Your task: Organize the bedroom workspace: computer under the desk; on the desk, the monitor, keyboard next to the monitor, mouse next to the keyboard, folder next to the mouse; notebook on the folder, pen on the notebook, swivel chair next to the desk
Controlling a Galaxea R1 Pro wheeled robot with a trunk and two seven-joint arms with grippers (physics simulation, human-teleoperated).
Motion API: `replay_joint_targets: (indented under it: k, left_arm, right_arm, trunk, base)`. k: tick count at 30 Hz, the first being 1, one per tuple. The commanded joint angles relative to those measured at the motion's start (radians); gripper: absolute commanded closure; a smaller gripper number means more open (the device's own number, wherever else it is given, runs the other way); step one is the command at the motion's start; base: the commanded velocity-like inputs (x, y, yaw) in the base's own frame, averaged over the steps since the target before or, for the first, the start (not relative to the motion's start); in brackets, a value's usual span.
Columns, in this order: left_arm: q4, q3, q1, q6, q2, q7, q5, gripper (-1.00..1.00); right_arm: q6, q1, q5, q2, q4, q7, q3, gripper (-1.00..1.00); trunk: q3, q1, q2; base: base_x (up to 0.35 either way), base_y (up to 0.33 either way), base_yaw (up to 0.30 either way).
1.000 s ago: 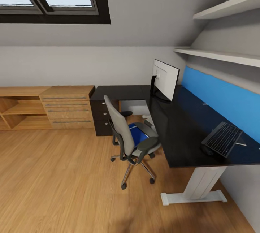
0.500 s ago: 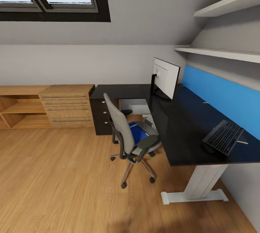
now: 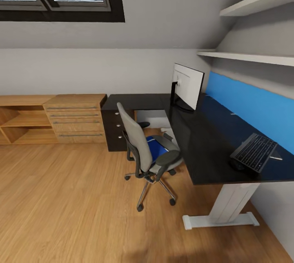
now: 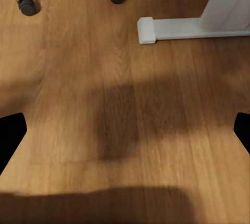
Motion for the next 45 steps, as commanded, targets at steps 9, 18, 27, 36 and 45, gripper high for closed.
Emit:
replay_joint_targets:
  k: [9,18,27,36,45]
  left_arm:
    - [0.0,-0.006,0.0,0.003,0.001,0.004,0.003,-1.0]
    - [0.0,-0.006,0.0,0.002,0.001,0.005,0.004,-1.0]
    - [0.0,-0.005,0.0,0.004,0.001,0.006,0.005,-1.0]
    - [0.001,0.009,0.0,0.013,0.002,0.005,0.02,-1.0]
    - [0.001,0.008,0.0,0.018,-0.001,0.002,0.024,-1.0]
  right_arm:
    - [-0.003,0.0,0.001,0.0,0.001,-0.003,0.0,-1.0]
    - [-0.002,0.0,0.001,0.0,0.001,-0.003,0.0,-1.0]
    - [-0.001,0.0,0.001,0.003,0.002,-0.003,0.0,-1.0]
    - [-0.002,-0.001,0.0,-0.005,0.002,-0.003,-0.002,-1.0]
    - [-0.003,-0.001,-0.001,-0.035,0.001,-0.003,-0.004,-1.0]
  trunk:
    - [-0.029,0.035,-0.064]
    - [-0.057,0.069,-0.127]
    - [-0.086,0.104,-0.19]
    - [-0.114,0.138,-0.253]
    - [-0.142,0.173,-0.316]
  base:
    - [0.0,0.03,0.0]
    - [0.0,0.001,0.0]
    - [0.0,0.155,0.0]
    - [0.0,0.038,0.0]
    - [0.0,0.001,0.0]
